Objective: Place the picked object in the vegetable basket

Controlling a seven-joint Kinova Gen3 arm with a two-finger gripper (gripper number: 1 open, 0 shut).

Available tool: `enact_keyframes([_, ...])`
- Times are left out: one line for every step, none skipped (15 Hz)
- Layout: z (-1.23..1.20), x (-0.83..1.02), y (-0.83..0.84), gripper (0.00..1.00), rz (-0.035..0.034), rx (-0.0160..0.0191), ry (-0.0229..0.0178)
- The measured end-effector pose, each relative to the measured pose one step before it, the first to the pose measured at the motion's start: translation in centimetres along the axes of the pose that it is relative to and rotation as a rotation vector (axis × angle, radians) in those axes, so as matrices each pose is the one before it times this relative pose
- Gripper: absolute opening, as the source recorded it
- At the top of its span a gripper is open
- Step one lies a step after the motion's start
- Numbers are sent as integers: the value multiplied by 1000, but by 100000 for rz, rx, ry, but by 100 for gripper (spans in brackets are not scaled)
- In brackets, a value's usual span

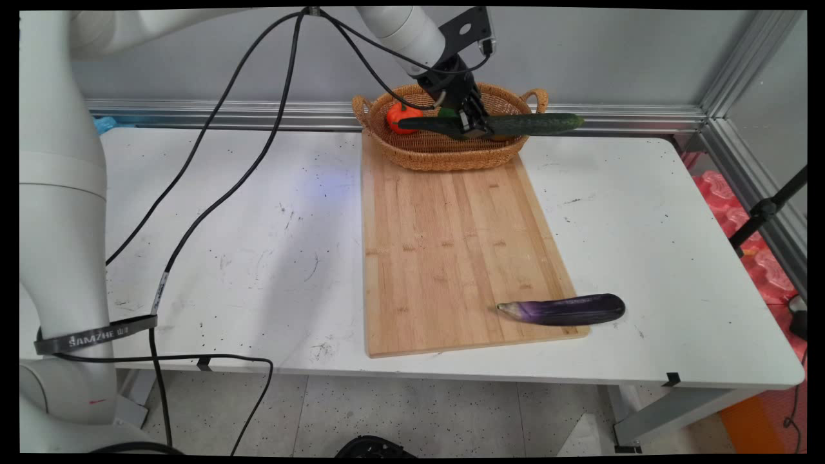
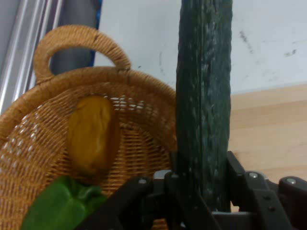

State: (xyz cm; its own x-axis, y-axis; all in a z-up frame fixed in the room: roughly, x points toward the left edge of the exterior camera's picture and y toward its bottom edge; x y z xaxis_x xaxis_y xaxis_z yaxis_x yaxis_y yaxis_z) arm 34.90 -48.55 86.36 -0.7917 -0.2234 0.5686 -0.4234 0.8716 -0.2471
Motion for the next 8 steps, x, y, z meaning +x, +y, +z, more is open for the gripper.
enact_keyframes([314,-320,-382,0,-41,464,-42])
enact_keyframes([254,-293,-279,0,-147,287,-88])
enact_keyframes([163,-202,-152,0,-127,138,-69])
enact_keyframes([248,-320,-204,0,-241,215,-142])
enact_keyframes([163,-207,-118,0,-160,143,-98])
enact_keyframes([227,-312,-156,0,-282,166,-126])
enact_keyframes([141,-213,-91,0,-193,101,-76])
enact_keyframes([212,-282,-126,0,-195,129,-106])
